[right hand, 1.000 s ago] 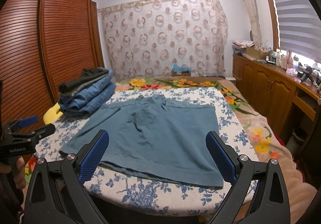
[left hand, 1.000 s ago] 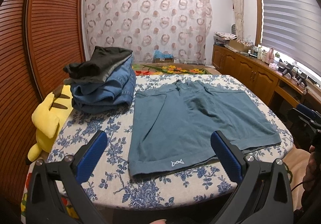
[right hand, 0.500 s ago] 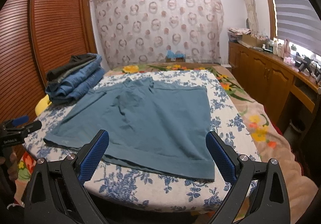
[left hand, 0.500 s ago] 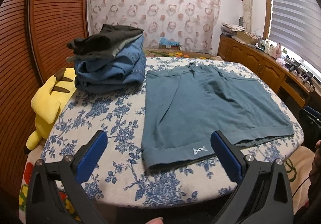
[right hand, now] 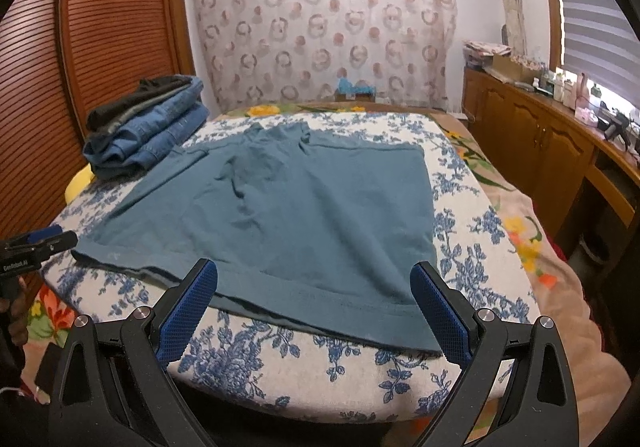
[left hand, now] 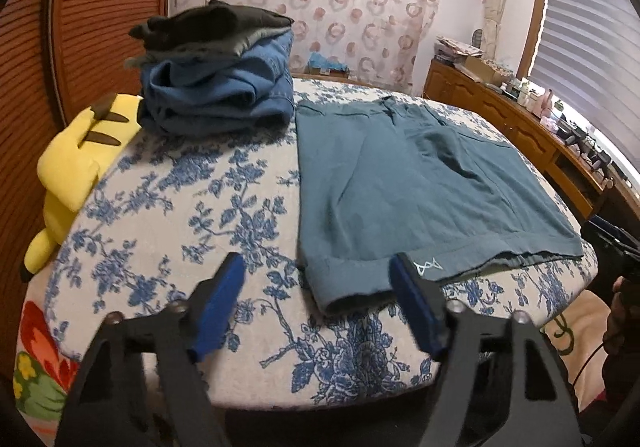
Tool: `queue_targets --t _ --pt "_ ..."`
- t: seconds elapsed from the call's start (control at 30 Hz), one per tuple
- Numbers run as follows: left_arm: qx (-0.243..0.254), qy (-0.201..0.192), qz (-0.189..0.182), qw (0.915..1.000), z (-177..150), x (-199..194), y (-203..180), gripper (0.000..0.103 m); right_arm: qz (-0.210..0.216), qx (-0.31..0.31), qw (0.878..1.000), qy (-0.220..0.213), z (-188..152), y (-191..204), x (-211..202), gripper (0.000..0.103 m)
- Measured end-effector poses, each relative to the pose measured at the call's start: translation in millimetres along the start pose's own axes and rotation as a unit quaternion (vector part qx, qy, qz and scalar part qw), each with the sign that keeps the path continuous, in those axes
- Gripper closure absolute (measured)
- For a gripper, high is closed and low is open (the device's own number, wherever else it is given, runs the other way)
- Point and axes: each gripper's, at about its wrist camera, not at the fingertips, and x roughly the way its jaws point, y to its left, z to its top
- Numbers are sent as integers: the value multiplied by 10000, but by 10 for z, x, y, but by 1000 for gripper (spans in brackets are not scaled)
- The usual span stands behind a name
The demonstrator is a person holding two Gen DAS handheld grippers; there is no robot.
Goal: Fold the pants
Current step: 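Move the left tool to the shorts' hem and close on one leg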
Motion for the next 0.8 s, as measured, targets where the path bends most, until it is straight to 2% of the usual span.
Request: queue_targets --t 0.2,0.4,0.47,0.5,0.63,0.8 --pt "-13 127 -79 9999 -60 107 -7 50 -26 69 9999 70 -27 -62 42 4" --pt "172 114 111 9997 -84 166 -59 52 -30 110 9999 107 -67 -87 53 4" --pt "248 73 116 9996 -92 170 -78 69 -33 117 9999 117 -77 -97 58 4" --pt "240 100 -27 9997 -93 170 -87 81 -35 119 9999 115 -80 -100 55 4" --pt "275 89 -218 9993 -33 116 -142 96 -57 149 9998 128 -99 -126 67 4" --pt "269 -61 -736 9969 101 -15 -275 98 -79 210 9997 130 -114 -178 76 4"
